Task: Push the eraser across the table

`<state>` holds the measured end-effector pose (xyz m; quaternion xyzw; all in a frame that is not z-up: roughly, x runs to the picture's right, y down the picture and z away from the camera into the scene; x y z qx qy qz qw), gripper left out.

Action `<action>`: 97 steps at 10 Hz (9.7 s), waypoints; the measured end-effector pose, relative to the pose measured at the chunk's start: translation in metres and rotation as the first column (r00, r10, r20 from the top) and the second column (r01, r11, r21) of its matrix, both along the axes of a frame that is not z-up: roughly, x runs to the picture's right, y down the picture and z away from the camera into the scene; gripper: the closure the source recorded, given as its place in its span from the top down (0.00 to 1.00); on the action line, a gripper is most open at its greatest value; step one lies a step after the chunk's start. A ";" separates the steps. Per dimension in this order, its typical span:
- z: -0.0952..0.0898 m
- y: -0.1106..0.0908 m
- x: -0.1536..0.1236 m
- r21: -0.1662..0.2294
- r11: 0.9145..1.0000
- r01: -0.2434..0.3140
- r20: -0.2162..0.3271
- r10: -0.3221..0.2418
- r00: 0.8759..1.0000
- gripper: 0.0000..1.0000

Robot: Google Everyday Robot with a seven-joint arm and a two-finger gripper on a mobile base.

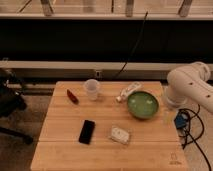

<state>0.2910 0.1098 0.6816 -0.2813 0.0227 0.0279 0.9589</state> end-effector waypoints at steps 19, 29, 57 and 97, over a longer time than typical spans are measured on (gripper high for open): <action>-0.003 0.003 -0.034 0.015 0.998 0.059 -0.014 -0.059 0.998 0.80; 0.016 0.034 -0.097 0.017 0.981 0.191 0.026 -0.191 0.981 0.80; 0.073 0.120 -0.182 -0.028 0.942 0.333 0.178 -0.324 0.929 0.05; 0.131 0.137 -0.386 -0.014 0.877 0.481 0.539 -0.398 0.742 0.03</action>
